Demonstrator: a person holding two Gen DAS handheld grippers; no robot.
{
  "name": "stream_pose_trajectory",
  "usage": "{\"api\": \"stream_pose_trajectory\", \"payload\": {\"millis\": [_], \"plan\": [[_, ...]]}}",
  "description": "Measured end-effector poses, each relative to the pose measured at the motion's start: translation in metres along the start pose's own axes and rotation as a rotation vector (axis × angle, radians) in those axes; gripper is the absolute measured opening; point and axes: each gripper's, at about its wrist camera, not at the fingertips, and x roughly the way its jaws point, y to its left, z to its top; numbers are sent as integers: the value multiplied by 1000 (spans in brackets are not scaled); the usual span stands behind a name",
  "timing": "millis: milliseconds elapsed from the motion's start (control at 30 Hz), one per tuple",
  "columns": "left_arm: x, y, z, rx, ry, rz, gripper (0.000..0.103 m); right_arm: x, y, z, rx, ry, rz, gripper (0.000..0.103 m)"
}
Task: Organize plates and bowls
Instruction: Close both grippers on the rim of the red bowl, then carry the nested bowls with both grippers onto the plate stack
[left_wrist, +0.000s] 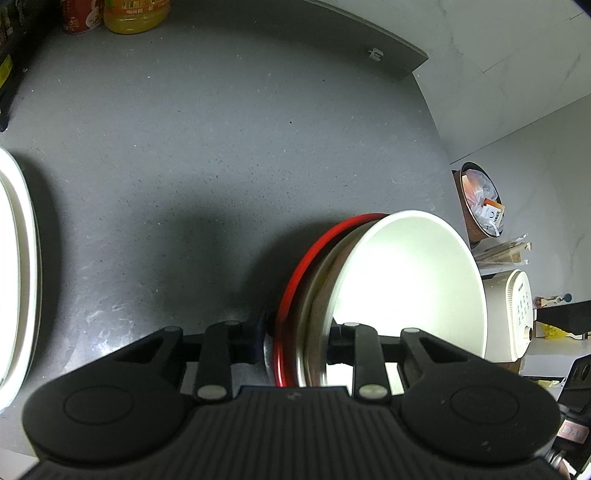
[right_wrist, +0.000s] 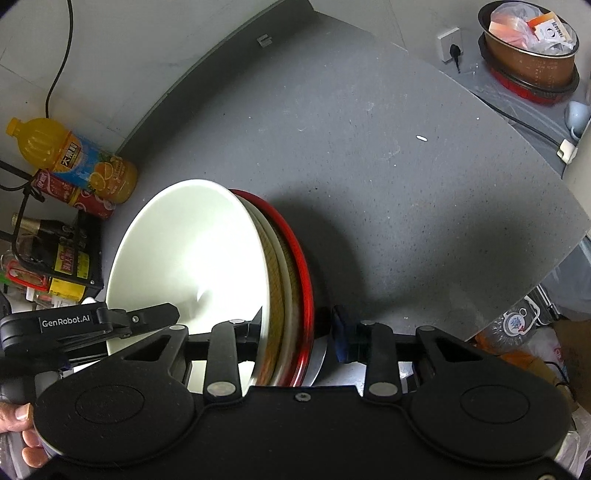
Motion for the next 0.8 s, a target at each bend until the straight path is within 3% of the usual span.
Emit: {"api": "stream_pose_trajectory", "payload": {"millis": [400,800], "plan": [[-6,10,1,-30,-1,-14,28,1,9,7,-15,10,13,33],[-43,29,12,-86,-84,-15,28,-2,50,23,-108,13,57,33]]}}
